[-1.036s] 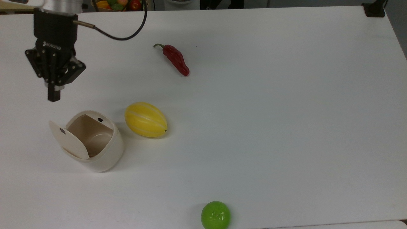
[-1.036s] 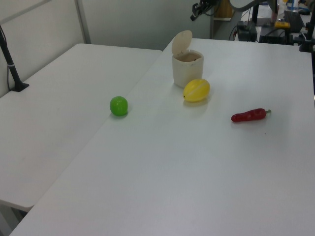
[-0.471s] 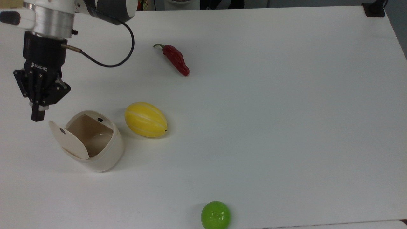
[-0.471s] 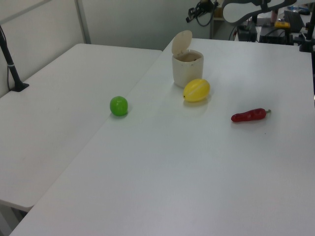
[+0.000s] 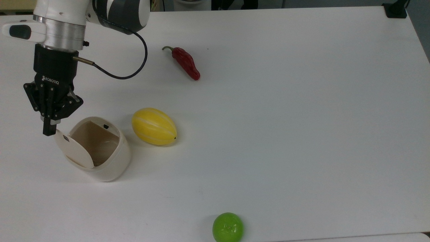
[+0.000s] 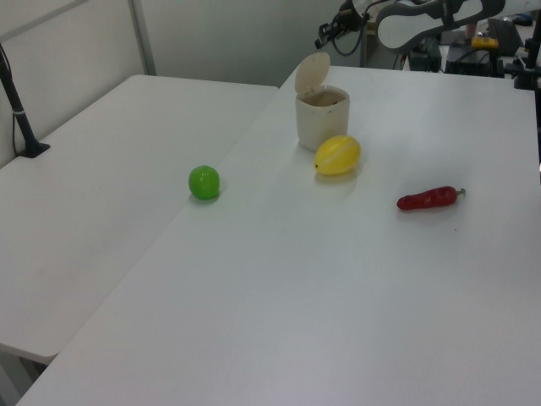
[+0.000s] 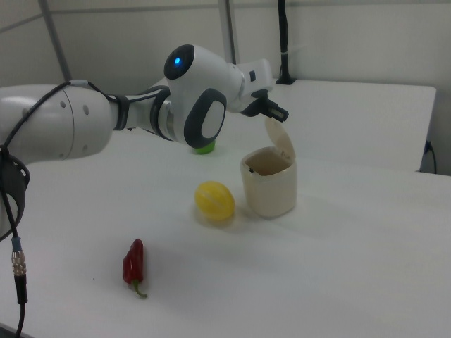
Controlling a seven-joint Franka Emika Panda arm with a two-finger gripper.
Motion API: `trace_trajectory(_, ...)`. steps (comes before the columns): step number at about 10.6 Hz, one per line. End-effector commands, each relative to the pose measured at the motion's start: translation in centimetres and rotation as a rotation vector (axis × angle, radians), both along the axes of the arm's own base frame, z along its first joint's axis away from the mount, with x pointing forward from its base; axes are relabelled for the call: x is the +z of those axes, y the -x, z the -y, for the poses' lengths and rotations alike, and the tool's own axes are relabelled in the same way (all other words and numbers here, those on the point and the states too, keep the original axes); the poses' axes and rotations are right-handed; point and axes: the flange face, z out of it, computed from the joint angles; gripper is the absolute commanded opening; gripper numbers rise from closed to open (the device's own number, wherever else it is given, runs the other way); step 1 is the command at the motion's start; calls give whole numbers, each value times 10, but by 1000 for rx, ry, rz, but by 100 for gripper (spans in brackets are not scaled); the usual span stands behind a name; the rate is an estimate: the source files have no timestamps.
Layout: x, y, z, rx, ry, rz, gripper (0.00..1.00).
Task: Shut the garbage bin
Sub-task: 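Push the raised lid down over the bin opening with the gripper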
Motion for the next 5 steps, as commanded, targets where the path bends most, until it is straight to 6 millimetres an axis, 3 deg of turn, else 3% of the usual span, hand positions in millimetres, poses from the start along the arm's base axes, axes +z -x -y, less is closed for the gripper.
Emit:
trace_trajectory(1,-6,-1,-13,20,16,-61,0)
trace_trajectory(5,-9,3,-20,32,37,-179,0)
